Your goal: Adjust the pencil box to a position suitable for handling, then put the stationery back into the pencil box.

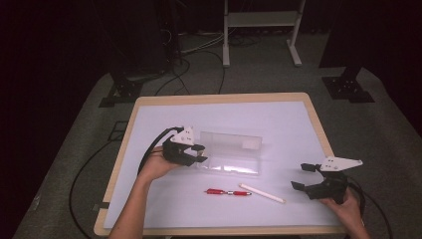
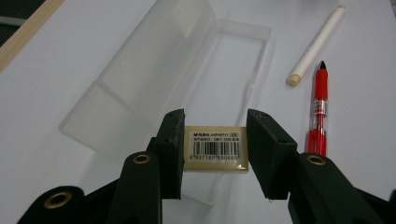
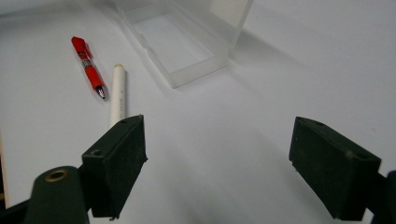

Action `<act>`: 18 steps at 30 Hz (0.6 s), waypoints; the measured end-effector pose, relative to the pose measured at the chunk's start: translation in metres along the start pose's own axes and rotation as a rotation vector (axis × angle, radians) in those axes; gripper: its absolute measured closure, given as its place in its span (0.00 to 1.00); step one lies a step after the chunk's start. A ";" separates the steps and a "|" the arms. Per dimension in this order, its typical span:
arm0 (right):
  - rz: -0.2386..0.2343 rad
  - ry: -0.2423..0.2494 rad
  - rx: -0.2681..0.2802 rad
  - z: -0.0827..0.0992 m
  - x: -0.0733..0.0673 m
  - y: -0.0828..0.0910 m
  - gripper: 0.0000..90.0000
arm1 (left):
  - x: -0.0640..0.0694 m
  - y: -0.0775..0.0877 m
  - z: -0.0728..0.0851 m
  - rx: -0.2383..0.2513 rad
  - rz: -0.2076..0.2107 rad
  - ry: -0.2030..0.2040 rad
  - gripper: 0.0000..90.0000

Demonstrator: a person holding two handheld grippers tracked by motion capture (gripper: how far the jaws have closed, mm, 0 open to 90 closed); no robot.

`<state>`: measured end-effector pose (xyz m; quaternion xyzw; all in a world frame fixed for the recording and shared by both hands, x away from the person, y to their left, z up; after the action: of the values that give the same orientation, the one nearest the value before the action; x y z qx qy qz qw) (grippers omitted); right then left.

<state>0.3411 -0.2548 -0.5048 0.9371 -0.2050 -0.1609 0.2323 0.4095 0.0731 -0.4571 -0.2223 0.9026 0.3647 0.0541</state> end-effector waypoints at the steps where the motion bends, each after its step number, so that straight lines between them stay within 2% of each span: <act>1: -0.001 -0.001 -0.001 0.000 0.000 0.000 0.20 | -0.001 -0.001 0.001 0.000 0.001 -0.005 0.65; 8: 0.004 0.001 -0.026 0.005 -0.001 -0.001 0.20 | -0.006 -0.008 -0.001 0.008 0.011 -0.006 0.65; 14: 0.017 -0.008 -0.002 0.005 0.000 0.006 0.20 | -0.007 -0.012 -0.006 0.025 0.011 -0.024 0.65; 18: 0.023 -0.012 -0.002 0.007 -0.002 0.008 0.20 | -0.010 -0.013 -0.004 0.021 0.012 -0.016 0.65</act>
<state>0.3340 -0.2634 -0.5064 0.9335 -0.2169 -0.1639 0.2339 0.4248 0.0657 -0.4596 -0.2135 0.9072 0.3572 0.0613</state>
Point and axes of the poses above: each handheld gripper's, and its own axes: y roughly backward along the jaws, z roughly out of its underside, x roughly to its right, the point moved 10 cm from there along -y, roughly forward along the jaws, and after that the axes turned 13 degrees about -z, right-handed, at the moved point
